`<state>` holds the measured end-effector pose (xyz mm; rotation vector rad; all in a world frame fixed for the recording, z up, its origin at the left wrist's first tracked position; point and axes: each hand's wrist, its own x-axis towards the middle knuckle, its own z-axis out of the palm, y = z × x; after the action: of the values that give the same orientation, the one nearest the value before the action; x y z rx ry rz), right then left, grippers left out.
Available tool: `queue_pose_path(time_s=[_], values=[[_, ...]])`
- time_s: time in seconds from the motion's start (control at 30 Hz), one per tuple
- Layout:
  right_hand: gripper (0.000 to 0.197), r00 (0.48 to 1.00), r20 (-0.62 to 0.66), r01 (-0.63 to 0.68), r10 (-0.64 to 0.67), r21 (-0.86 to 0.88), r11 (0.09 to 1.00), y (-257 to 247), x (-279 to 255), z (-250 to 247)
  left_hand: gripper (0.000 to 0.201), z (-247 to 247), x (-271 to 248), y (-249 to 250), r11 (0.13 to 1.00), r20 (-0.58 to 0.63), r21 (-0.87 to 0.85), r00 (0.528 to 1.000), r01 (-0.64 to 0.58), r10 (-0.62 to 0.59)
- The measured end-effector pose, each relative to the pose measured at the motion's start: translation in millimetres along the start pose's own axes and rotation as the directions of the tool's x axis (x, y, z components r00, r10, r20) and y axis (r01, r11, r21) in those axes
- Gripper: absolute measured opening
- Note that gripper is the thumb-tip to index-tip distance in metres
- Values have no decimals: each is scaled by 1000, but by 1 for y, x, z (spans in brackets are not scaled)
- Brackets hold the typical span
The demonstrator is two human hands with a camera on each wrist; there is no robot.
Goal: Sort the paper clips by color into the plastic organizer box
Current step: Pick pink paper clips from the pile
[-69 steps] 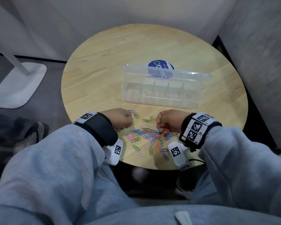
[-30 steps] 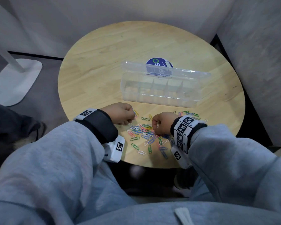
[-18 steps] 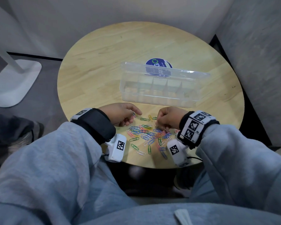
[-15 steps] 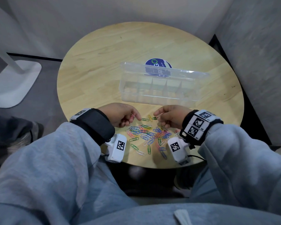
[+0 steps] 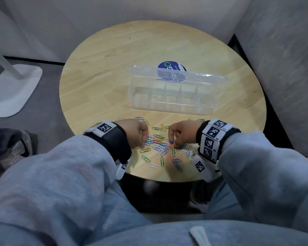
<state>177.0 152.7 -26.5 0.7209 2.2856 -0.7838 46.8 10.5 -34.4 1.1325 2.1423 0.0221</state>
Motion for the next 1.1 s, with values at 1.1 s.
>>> queue_pose_path(time_s=[1.1], values=[[15,994,-111,-34,20,-128,991,2,8,8,14,6,9,-4,998,-50,32,997,-56,58]])
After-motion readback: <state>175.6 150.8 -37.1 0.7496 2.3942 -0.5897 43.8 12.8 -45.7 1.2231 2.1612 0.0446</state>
